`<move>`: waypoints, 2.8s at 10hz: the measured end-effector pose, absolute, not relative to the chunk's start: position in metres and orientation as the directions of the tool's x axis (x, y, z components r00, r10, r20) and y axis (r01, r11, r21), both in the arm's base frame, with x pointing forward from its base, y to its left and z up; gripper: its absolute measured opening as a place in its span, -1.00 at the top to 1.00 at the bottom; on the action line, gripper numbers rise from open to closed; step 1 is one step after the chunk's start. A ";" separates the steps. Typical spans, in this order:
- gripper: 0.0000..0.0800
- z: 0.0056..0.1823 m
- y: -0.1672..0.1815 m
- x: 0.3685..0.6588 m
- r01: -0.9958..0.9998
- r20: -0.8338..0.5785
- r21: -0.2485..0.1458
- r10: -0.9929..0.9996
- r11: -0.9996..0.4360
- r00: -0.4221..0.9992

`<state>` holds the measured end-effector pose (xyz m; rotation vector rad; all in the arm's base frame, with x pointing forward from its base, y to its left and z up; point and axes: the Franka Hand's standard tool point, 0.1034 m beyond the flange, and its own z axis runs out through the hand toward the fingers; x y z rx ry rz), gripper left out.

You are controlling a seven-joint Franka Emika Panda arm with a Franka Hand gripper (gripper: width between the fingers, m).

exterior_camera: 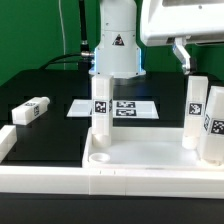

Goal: Assemble desk

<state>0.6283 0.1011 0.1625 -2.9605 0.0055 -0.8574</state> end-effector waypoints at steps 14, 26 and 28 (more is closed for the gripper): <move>-0.62 0.131 0.103 0.631 -0.005 0.055 -0.086 -0.010 -0.996 0.998; 0.27 0.129 0.099 0.632 -0.448 0.019 -0.128 -0.454 -0.885 0.891; 0.27 0.129 0.097 0.634 -0.607 0.016 -0.157 -0.616 -0.779 0.787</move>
Offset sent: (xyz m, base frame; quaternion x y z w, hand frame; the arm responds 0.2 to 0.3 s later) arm 0.0055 -0.0040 -0.0081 -0.0056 -0.1305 -0.0013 0.9914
